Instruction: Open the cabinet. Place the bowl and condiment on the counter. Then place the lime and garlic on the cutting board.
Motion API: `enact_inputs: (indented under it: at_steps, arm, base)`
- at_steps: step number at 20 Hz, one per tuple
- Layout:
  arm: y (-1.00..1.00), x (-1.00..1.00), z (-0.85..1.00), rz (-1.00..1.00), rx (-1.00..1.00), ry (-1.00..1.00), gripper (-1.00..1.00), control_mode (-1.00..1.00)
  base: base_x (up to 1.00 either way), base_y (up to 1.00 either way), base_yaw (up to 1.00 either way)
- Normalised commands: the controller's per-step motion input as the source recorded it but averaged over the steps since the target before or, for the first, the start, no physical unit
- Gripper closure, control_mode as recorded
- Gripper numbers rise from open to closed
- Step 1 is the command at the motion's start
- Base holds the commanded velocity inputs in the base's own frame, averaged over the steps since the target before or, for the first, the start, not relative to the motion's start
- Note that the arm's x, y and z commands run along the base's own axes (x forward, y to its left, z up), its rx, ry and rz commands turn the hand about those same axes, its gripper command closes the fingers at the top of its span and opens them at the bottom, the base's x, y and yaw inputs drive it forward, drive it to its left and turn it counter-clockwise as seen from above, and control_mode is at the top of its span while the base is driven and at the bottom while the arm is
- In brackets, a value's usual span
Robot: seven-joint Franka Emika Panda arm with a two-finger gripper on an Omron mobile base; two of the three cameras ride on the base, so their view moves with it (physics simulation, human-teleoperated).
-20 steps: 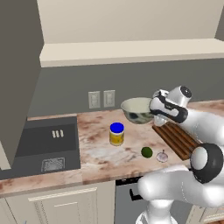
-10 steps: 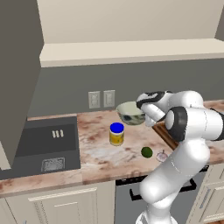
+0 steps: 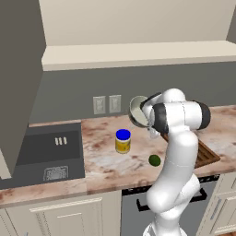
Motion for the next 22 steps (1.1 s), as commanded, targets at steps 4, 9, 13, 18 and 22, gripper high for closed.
enact_inputs:
  at_steps: [4,9,13,18,22]
  arm:
    - [0.00,-0.20,-0.05,0.12,0.00,0.00,1.00,-1.00]
    - [0.00,-0.45,0.25,0.18,0.00,0.00,1.00,-1.00]
    - [0.00,-0.16,0.50,0.20,0.00,0.04,1.00,-1.00]
    - [0.00,0.00,0.26,0.17,-0.06,0.05,1.00,-1.00]
    - [0.00,0.04,-0.06,0.12,-0.17,0.05,-1.00,-1.00]
  base:
    - [0.00,0.00,0.00]
    - [0.00,0.00,0.00]
    - [0.00,0.00,0.00]
    - [0.00,0.00,0.00]
    - [0.00,0.00,0.00]
